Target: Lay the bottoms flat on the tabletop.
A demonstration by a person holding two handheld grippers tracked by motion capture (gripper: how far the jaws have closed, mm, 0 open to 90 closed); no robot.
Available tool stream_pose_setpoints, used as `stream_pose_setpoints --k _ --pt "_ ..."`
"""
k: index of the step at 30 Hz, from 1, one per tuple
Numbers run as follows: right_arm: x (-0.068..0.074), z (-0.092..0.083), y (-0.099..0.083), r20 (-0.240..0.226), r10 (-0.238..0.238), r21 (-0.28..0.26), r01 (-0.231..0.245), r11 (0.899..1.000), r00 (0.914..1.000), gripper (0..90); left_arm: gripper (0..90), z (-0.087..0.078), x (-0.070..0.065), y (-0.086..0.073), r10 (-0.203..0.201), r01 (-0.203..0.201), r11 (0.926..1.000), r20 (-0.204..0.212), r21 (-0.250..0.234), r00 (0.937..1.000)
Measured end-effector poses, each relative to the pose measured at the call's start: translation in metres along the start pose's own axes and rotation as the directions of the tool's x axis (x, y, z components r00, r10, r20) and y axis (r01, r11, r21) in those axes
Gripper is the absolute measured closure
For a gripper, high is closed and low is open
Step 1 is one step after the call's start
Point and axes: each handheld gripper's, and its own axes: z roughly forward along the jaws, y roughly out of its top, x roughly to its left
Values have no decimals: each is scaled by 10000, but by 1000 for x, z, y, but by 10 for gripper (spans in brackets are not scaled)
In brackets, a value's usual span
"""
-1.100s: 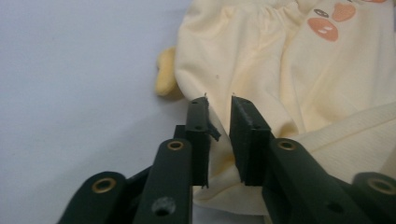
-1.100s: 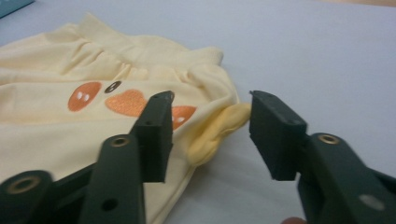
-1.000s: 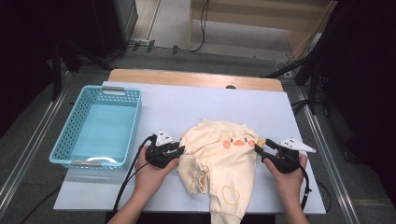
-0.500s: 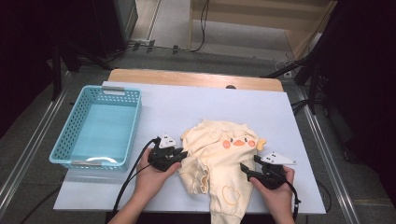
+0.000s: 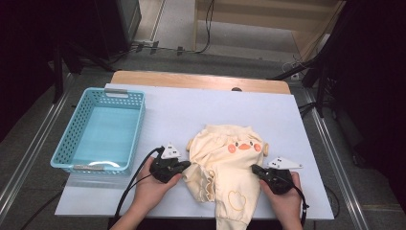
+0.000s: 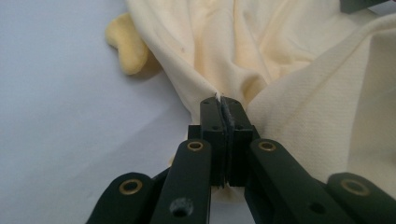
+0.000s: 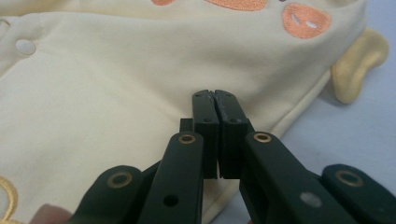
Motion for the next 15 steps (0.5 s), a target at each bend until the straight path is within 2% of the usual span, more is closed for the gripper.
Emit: stream_pose_setpoints --k 6,11,15 --pt "-7 -6 1 -16 125 -127 -125 9998 9999 873 894 -7 -10 -7 202 -200 9998 431 -53 9989" --pt "-13 -15 -2 -17 241 -262 -242 9994 9997 874 895 -15 -18 -15 347 -346 9994 618 -20 9975" --pt "-13 -22 -5 -52 223 -332 -225 9992 9997 876 896 -19 -25 -20 598 -611 9981 1026 95 9929"
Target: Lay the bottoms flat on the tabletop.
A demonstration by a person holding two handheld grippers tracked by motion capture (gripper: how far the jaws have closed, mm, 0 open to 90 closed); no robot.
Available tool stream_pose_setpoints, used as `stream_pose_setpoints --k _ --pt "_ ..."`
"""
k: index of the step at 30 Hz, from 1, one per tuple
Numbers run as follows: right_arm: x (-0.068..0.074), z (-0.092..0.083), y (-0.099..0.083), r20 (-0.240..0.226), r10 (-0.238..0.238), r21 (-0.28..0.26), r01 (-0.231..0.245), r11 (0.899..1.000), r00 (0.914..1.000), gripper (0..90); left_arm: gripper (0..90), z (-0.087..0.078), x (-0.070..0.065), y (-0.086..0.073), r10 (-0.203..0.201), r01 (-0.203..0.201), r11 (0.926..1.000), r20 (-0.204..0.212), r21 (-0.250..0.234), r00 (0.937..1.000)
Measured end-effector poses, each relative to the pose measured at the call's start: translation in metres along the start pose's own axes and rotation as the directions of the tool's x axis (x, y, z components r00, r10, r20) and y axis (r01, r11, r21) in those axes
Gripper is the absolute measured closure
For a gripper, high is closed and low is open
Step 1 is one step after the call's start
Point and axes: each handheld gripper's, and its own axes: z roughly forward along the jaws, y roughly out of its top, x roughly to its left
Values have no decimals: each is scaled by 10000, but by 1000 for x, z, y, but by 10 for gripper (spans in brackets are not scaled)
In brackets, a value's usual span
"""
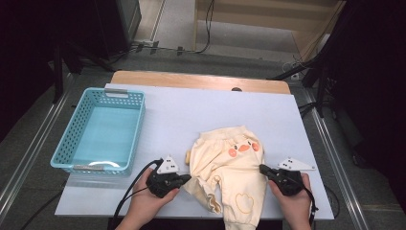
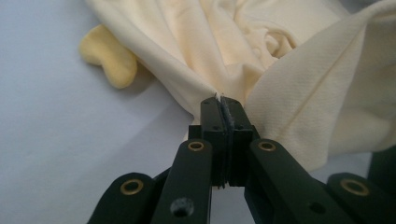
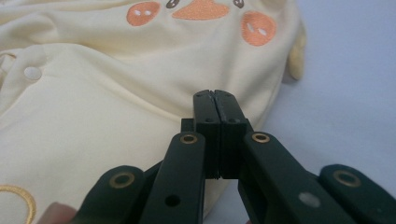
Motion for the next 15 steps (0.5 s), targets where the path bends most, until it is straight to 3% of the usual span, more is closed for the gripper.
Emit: stream_pose_setpoints --k 4,6,8,10,15 --pt "0 -4 -4 -62 -75 29 75 10000 10000 875 883 0 0 1 -16 9 9996 -233 -265 9997" --pt "0 -6 -4 -230 -207 -182 203 9996 9995 843 813 -2 4 7 -229 206 9981 -395 -583 9990" --pt "-3 -8 0 -87 -183 -384 180 9991 9998 771 736 -2 7 13 -315 258 9963 -692 -817 9971" --pt "-8 -10 6 -195 -130 -602 118 9981 9997 761 700 -2 11 20 -432 331 9939 -958 -1049 9945" --pt "-21 -9 22 130 -21 -898 32 9960 9999 773 692 7 25 36 -712 500 9911 -1735 -1237 9823"
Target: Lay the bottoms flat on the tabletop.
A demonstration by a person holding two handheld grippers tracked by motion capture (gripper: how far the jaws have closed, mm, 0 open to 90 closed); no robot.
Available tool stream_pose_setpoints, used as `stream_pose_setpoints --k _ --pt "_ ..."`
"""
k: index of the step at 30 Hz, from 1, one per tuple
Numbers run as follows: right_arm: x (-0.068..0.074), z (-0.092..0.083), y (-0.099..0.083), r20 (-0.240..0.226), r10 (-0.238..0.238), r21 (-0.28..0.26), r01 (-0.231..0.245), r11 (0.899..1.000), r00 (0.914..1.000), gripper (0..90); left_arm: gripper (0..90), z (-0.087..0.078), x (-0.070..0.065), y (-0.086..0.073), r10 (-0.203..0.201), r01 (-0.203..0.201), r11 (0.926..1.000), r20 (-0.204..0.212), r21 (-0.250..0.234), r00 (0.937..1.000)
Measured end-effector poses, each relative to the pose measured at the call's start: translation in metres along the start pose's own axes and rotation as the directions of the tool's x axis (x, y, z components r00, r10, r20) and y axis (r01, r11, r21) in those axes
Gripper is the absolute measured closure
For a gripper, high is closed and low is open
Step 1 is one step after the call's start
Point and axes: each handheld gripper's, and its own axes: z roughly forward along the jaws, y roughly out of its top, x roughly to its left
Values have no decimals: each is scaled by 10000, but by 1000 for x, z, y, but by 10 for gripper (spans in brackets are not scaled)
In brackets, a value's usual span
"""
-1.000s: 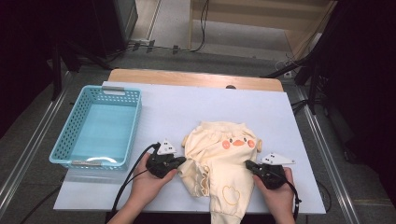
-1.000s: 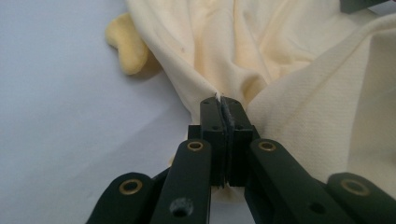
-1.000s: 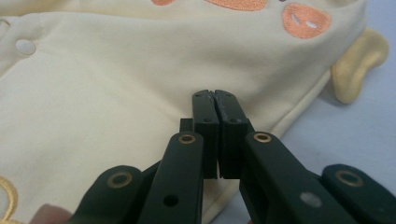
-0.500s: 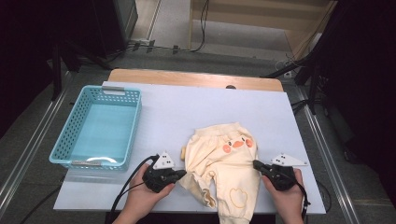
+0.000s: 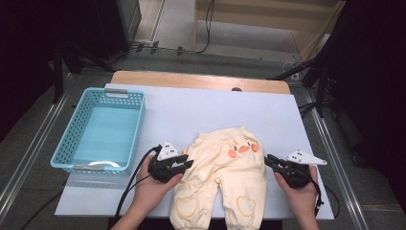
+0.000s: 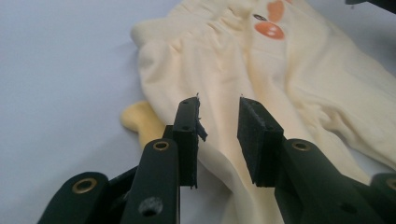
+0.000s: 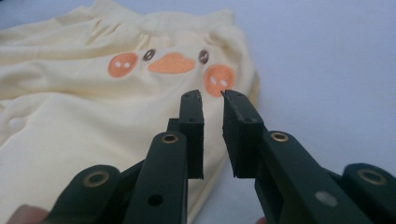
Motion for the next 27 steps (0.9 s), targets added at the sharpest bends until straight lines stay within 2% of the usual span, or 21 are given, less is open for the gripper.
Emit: stream_pose_setpoints --k 5,7,8,10,12,14,17,23,27 --pt "-13 9 12 307 -87 128 83 9999 9995 879 800 18 12 4 -326 335 9994 -806 89 9962" --pt "-16 14 14 451 -127 236 116 9997 9989 879 817 24 16 3 -377 401 9989 -962 229 9946" --pt "-18 16 15 467 -126 270 113 9996 9988 879 816 27 18 2 -439 468 9985 -907 297 9949" --pt "-21 22 16 451 7 374 -23 9993 9990 846 752 33 19 1 -519 568 9966 -821 593 9953" --pt "-24 29 15 347 158 463 -174 9988 9993 755 650 38 18 0 -391 472 9948 -907 898 9951" --pt "-26 36 15 87 274 591 -279 9979 9996 660 591 41 17 0 -334 421 9941 -877 995 9956" --pt "-26 45 16 202 273 701 -286 9971 9994 601 541 43 16 2 -158 261 9945 -1007 1018 9948" --pt "-28 58 26 -36 261 820 -257 9963 9997 583 519 53 17 12 -132 247 9947 -1136 1001 9934" --pt "-27 65 37 -94 210 696 -203 9974 9997 583 519 62 21 21 -285 389 9955 -1171 869 9927"
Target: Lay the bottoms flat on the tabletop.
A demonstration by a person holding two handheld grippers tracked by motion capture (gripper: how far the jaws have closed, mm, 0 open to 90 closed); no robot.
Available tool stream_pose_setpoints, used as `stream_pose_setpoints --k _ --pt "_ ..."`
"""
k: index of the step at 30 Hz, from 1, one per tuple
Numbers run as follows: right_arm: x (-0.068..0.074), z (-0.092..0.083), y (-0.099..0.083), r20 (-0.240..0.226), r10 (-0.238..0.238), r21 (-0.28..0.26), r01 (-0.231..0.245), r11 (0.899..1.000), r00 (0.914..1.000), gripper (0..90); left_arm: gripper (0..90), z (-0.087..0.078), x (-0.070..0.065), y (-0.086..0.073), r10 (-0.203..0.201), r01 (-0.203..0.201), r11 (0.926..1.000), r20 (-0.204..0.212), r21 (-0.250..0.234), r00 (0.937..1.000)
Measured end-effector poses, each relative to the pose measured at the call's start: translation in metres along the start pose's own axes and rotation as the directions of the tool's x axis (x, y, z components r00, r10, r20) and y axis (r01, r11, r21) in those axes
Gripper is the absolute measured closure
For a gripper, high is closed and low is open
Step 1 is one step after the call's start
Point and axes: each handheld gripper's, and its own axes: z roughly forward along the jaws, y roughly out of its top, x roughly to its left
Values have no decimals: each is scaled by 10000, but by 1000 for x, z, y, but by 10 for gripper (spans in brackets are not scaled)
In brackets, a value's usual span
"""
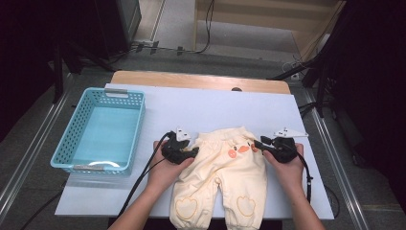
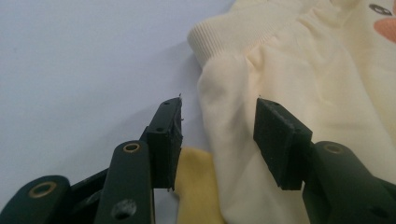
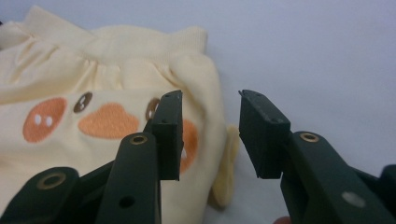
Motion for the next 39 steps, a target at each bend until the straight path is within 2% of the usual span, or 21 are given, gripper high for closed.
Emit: stream_pose_setpoints --k 3,6,8,9,10,13,14,16,17,19,23,25,26,28,29,31,32,34,36,38,39 --pt "2 8 8 26 -126 100 126 9999 9999 583 519 7 3 6 -253 254 9996 108 -84 9996" --pt "4 18 11 -148 -86 161 88 9998 9999 578 522 12 4 11 -283 285 9995 213 -102 9994" --pt "6 24 12 -71 -176 382 179 9991 9998 582 550 15 4 14 -301 305 9995 287 -111 9991" --pt "7 27 12 -48 -232 447 234 9987 9997 602 571 16 4 15 -323 325 9995 432 -50 9985" --pt "7 29 12 -21 -235 554 236 9982 9997 640 632 18 4 15 -346 346 9994 550 9 9979" --pt "9 32 11 201 -351 771 335 9965 9992 802 752 20 4 16 -196 191 9998 554 102 9983" --pt "9 31 11 285 -364 765 341 9965 9989 828 779 19 6 16 -150 143 9998 579 120 9982" --pt "8 29 12 244 -276 543 262 9982 9993 857 805 18 8 18 -48 44 10000 571 67 9984" --pt "8 27 13 283 -306 442 294 9986 9991 859 811 16 9 19 54 -53 10000 467 -40 9989" --pt "9 23 17 286 -491 243 484 9985 9984 861 817 11 14 23 3 5 9995 241 -309 9997" --pt "9 14 29 221 -562 -279 568 9980 9982 862 818 1 26 35 -215 179 9937 -306 -1107 9993" --pt "10 15 32 400 -665 -552 687 9961 9970 862 818 6 32 39 -512 452 9915 -473 -1218 9976" --pt "11 17 33 484 -567 -589 595 9965 9972 862 816 10 35 39 -547 474 9914 -576 -1218 9968" --pt "14 28 32 632 -536 -434 564 9975 9966 854 805 19 39 38 -693 632 9918 -516 -1111 9963" --pt "15 33 31 645 -549 -274 568 9980 9964 822 783 23 40 37 -818 768 9924 -494 -960 9954" --pt "14 40 30 490 -310 0 311 9995 9983 658 667 27 43 34 -1120 1086 9917 -480 -688 9925" --pt "13 41 29 440 -118 68 115 9999 9990 630 591 27 45 33 -1136 1101 9922 -581 -592 9918" --pt "9 43 29 264 37 121 -40 9999 9996 586 562 27 47 32 -1308 1293 9903 -265 -507 9911" --pt "5 43 28 281 50 275 -57 9996 9996 581 563 26 46 32 -1136 1127 9929 -224 -371 9933" --pt "2 46 27 236 151 511 -163 9986 9996 592 564 27 45 31 -1173 1172 9930 -33 -163 9931" --pt "1 47 27 197 82 583 -93 9983 9998 616 570 28 44 30 -1202 1202 9927 -66 -71 9927"
